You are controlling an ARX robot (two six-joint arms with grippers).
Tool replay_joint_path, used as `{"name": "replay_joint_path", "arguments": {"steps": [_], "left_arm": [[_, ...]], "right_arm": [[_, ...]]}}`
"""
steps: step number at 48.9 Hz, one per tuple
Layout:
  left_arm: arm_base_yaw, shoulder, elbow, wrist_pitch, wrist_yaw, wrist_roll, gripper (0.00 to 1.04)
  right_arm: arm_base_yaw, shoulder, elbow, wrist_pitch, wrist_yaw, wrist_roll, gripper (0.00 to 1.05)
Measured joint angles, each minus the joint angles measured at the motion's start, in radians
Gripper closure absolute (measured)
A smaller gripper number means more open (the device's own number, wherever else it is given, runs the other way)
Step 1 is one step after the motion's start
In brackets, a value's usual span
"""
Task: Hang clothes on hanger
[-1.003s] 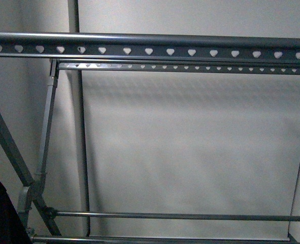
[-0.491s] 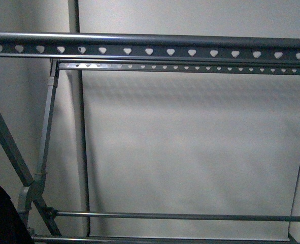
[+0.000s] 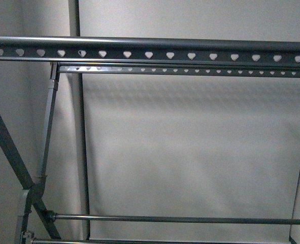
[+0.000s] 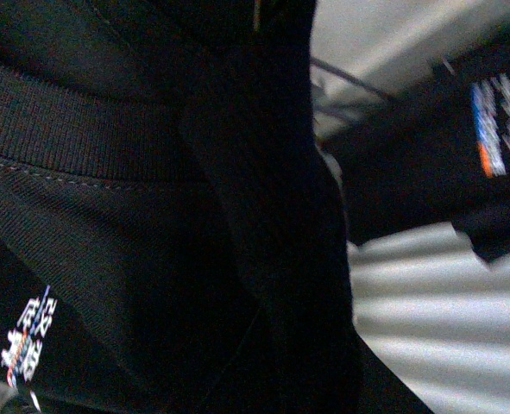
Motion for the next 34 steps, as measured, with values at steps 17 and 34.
{"name": "replay_joint_path", "arguments": {"steps": [17,34], "left_arm": [[-0.01,0.332,0.312,-0.259,0.312,1.286,1.01],[-0.084,0.579,0.431,0.156,0.22,1.824,1.01]], "right_arm": [[0.0,0.0,0.0,0.0,0.001,0.0,0.07],[0.0,0.0,0.0,0.0,0.001,0.0,0.07]]}}
